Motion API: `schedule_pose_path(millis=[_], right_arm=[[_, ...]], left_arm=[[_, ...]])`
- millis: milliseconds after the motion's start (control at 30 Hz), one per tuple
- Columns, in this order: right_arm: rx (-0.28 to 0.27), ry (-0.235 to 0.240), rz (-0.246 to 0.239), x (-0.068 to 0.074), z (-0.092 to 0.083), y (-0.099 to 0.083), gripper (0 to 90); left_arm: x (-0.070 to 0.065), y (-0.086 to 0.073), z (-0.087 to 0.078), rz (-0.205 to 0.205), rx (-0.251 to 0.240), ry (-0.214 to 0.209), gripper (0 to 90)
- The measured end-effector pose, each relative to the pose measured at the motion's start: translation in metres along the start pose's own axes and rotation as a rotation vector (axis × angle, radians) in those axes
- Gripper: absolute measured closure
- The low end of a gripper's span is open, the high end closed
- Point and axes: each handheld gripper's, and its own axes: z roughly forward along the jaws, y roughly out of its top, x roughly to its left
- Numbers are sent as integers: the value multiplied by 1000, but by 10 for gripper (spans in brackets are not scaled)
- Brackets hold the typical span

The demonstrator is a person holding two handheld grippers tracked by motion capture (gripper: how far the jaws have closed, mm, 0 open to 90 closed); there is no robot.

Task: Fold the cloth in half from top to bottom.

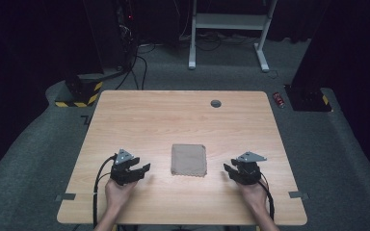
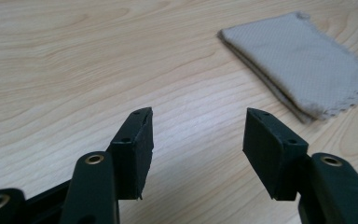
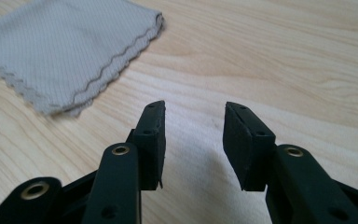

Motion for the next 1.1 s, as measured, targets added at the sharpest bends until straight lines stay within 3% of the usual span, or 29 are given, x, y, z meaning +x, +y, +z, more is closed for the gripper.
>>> schedule_pose_path(millis=[300,467,667,1100], right_arm=[[23,-31,-1,-1,0,-12,577],[12,-50,-8,3,2,-14,559],[18,-61,7,2,2,-14,468],[20,-93,38,1,6,-10,445]], left_arm=[[3,-16,5,6,40,57,413],[-4,-19,6,72,48,110,393],[-5,-19,7,71,51,109,341],[-5,-19,8,69,56,102,298]])
